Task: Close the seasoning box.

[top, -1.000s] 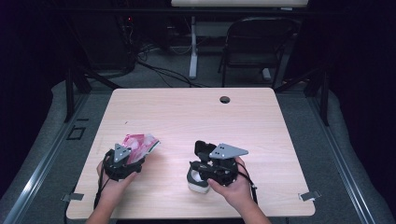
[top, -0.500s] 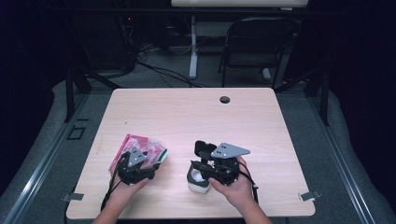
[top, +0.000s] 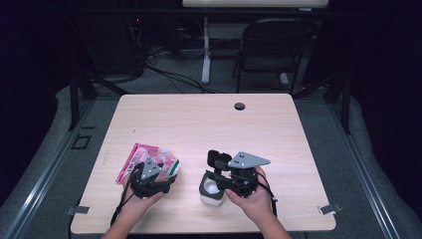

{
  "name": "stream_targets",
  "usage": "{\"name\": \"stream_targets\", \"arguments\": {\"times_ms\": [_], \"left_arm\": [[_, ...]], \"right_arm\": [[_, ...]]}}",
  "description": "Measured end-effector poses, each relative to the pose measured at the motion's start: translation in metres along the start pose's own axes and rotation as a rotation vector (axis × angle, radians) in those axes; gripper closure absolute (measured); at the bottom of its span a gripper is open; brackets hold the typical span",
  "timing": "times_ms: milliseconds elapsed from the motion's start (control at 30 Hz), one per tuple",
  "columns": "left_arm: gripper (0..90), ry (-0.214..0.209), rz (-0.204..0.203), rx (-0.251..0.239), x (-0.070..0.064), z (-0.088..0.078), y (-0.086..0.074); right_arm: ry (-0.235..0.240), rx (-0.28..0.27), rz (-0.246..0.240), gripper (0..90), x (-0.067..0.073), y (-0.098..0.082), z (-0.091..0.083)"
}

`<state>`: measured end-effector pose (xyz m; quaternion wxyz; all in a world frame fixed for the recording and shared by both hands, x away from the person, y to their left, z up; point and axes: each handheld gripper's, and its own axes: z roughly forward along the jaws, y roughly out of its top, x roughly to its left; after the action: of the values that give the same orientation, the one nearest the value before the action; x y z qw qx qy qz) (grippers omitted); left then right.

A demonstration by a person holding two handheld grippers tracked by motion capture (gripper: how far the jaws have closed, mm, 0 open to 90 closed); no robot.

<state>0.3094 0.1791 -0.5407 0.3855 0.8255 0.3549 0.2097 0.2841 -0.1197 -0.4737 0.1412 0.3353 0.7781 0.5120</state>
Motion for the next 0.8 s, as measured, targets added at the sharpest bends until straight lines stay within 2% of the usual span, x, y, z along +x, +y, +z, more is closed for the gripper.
{"name": "stream_targets", "arguments": {"times_ms": [367,800], "left_arm": [[35.6,-0.027,0.012,-0.015,-0.008,0.001,0.007],[35.8,-0.065,0.047,-0.029,-0.016,0.006,0.018]], "right_arm": [[-0.022,-0.005,0.003,54.4,-0.002,-0.001,-0.006],[-0.064,-0.020,0.027,53.8,-0.007,-0.006,-0.019]]}}
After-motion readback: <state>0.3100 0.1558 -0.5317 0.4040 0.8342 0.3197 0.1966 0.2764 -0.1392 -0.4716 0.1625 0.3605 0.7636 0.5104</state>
